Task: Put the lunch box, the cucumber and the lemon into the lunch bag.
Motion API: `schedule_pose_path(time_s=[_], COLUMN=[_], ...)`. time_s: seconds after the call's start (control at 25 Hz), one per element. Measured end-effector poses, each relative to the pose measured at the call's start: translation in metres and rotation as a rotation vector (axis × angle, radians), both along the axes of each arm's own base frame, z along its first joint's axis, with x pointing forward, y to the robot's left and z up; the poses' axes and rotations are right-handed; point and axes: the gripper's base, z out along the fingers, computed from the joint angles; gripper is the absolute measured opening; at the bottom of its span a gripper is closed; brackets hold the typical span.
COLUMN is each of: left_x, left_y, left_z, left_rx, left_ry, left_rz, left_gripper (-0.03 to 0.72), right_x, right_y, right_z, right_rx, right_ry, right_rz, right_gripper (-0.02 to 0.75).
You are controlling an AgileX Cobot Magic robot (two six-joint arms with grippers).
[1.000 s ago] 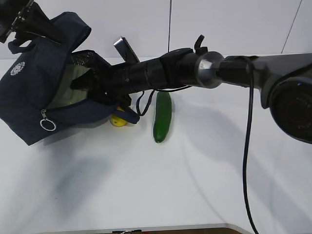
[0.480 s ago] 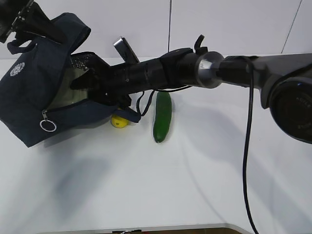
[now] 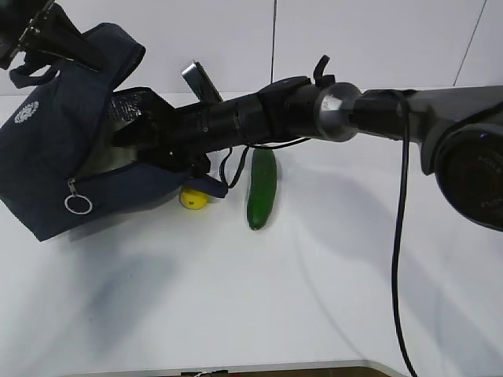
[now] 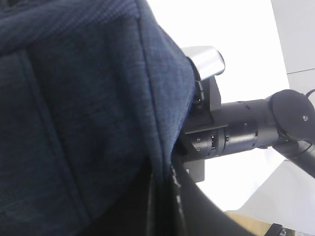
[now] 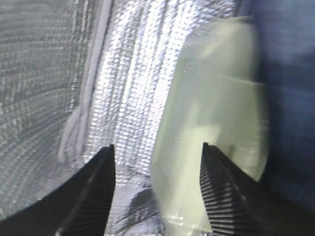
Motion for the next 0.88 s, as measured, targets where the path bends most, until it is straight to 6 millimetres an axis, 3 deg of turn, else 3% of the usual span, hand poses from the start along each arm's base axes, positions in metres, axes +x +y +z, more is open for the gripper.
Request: schedule_pose_path(time_s=[0.4, 0.88], left_x=[0.001, 0.001], left_y=[0.001, 0.002], left_z=[-0.005, -0.005], left_rx=[0.022, 0.03], left_ry=[0.008, 0.008], left_rz=[-0.002, -0.003], left_gripper=[-0.016, -0.017], right_x=[-0.003, 0.006], right_y=[0.001, -0.027], right_z=[0.005, 0.012], right_rx=[0.029, 0.084], right_ry=[0.014, 0.03], right_rz=[0.031, 0.119], right_gripper=[0.445, 0.445])
